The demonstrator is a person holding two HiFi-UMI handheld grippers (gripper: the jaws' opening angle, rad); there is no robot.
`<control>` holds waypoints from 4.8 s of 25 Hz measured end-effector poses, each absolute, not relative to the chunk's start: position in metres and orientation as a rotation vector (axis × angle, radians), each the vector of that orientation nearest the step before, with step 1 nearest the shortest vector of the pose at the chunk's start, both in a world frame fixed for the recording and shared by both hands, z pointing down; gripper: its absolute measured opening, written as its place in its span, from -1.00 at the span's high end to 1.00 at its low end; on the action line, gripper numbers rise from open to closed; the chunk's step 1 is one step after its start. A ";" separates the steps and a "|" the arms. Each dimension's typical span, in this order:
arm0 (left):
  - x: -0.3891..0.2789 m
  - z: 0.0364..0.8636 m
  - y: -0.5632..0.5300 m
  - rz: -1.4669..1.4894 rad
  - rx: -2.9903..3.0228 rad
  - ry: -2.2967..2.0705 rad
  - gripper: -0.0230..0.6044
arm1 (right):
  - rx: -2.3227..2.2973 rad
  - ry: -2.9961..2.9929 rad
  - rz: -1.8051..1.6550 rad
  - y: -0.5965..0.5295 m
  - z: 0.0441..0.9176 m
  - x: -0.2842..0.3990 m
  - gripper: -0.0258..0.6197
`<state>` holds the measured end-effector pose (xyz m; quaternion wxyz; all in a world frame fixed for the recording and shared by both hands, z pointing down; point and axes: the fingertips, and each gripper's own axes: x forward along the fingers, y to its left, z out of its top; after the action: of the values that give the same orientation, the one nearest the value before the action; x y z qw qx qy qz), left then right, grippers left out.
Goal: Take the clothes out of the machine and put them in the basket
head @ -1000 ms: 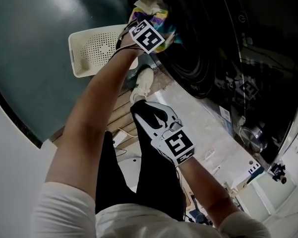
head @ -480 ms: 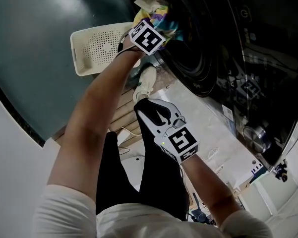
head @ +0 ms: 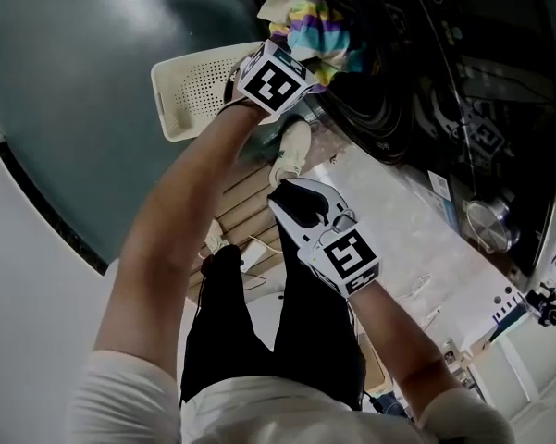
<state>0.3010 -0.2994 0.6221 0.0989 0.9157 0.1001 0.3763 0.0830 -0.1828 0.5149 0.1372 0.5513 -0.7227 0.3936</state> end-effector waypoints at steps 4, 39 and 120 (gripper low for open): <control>0.288 0.592 -0.306 1.042 2.729 0.286 0.66 | 1.620 -2.092 1.120 -0.183 0.509 0.080 0.58; 0.103 0.420 -0.338 0.759 2.892 0.234 0.66 | 1.656 -2.117 1.054 -0.220 0.495 0.017 0.58; -0.058 0.373 -0.257 0.885 2.640 0.080 0.54 | 1.716 -2.151 0.863 -0.203 0.351 -0.006 0.59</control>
<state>-0.0581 -0.2572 0.3732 0.1773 0.9328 0.0281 0.3126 -0.0061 -0.2034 0.3514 0.1285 0.5901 -0.7397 0.2967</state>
